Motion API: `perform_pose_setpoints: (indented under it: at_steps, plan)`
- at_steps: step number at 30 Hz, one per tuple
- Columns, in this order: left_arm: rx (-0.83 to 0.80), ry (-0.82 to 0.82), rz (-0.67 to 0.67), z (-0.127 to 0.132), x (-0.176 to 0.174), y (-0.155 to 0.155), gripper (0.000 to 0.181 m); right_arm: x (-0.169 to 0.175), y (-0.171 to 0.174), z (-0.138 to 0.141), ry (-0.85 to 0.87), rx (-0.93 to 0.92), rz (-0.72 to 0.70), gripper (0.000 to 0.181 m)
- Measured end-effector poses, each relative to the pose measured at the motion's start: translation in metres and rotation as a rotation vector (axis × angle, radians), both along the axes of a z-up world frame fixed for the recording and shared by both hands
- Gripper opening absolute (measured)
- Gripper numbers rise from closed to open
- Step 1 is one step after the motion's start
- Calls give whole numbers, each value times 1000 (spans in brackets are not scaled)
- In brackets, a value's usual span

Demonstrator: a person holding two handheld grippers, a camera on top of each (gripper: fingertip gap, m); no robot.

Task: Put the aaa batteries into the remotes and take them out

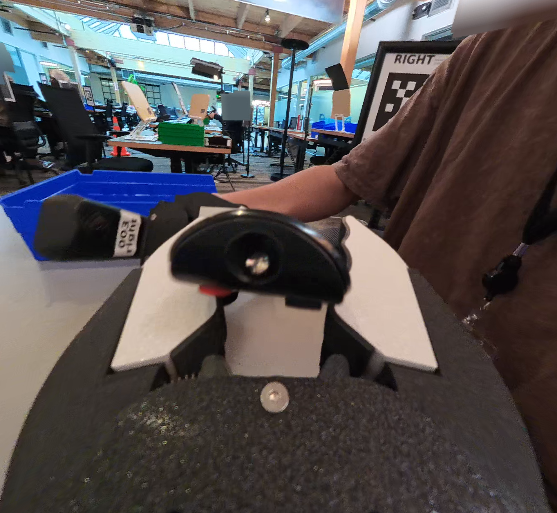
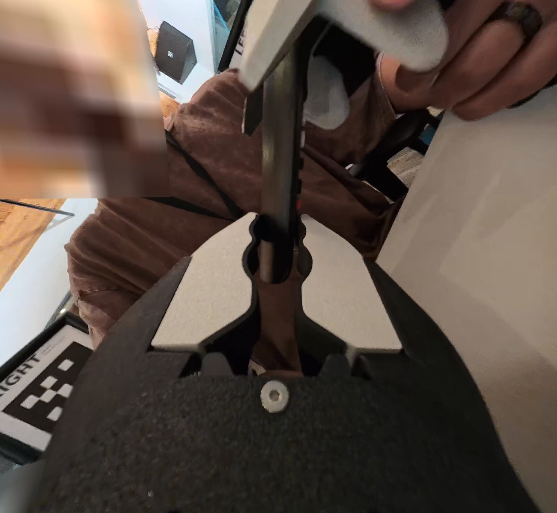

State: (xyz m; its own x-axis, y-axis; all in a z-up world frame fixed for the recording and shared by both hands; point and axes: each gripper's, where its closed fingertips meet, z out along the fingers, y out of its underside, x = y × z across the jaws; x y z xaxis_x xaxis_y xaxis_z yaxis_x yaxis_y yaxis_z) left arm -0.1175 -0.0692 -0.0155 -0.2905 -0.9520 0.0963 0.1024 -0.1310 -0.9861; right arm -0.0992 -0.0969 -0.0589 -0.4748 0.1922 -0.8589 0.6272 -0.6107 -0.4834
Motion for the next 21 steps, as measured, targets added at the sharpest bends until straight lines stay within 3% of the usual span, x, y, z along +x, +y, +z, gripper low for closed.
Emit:
perform_pose_setpoints:
  at_steps: [7,11,14,17,19,21]
  plan:
    - [27,-51,-39,8,4,2,61,-6,12,15,-28,-42,66,21]
    - [32,-60,-19,9,5,11,60,-5,22,16,-79,-37,42,22]
    - [-17,-89,26,9,-3,30,60,-6,53,6,-129,97,-166,37]
    - [-57,-103,150,1,-20,59,60,7,82,-12,-234,368,-430,41]
    - [-88,-94,234,-10,-28,78,60,16,75,-1,-188,536,-557,41]
    - [-122,-89,309,-20,-33,92,61,16,46,14,-87,713,-634,44]
